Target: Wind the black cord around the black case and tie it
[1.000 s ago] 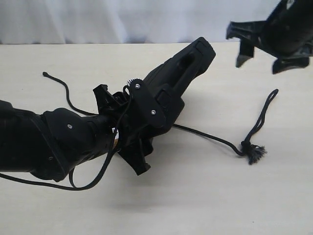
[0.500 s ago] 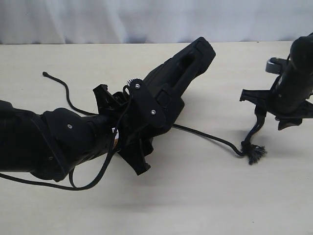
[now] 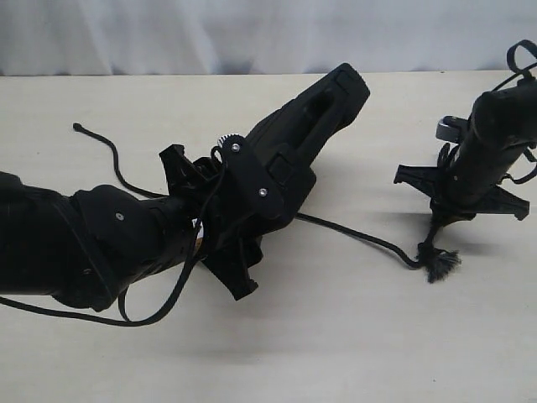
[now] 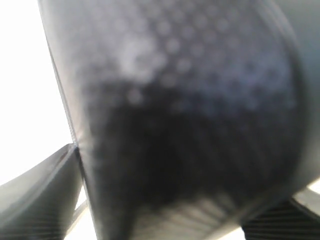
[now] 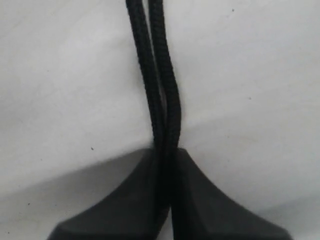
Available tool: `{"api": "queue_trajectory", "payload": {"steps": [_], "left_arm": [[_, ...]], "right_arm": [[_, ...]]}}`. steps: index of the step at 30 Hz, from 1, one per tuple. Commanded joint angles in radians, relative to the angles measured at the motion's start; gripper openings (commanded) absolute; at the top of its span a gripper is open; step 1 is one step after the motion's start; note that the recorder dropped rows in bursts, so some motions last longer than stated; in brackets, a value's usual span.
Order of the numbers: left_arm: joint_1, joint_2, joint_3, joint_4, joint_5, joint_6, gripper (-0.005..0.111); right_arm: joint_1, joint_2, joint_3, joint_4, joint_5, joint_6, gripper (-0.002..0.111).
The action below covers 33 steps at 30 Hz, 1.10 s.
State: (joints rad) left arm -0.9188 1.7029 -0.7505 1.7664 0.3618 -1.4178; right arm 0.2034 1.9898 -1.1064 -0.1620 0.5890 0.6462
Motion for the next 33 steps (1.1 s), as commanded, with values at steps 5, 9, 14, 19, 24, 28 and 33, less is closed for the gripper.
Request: {"api": "queue_trajectory", "payload": {"steps": [5, 9, 14, 19, 24, 28, 33], "left_arm": [[0.002, -0.005, -0.002, -0.024, 0.0, -0.026, 0.0], [0.002, -0.005, -0.002, -0.026, 0.0, -0.026, 0.0], [0.002, -0.005, -0.002, -0.032, -0.006, -0.026, 0.0], [0.002, -0.005, -0.002, -0.033, -0.006, -0.026, 0.0], [0.002, -0.005, -0.002, -0.033, -0.006, -0.026, 0.0], [0.002, -0.005, -0.002, -0.033, -0.006, -0.026, 0.0], [0.002, -0.005, -0.002, -0.035, -0.006, -0.028, 0.0]], "right_arm": [[-0.003, -0.109, 0.054, 0.0, -0.064, -0.112, 0.004], [-0.003, -0.22, 0.201, 0.0, -0.231, -0.195, 0.004], [0.003, -0.335, 0.377, 0.0, -0.422, -0.314, 0.004], [0.11, -0.401, 0.566, -0.015, -0.716, -0.475, 0.004], [0.229, -0.425, 0.653, -0.015, -0.813, -0.616, 0.004], [0.289, -0.425, 0.69, -0.015, -0.855, -0.646, 0.004], [0.3, -0.425, 0.696, -0.015, -0.877, -0.662, 0.004]]}}
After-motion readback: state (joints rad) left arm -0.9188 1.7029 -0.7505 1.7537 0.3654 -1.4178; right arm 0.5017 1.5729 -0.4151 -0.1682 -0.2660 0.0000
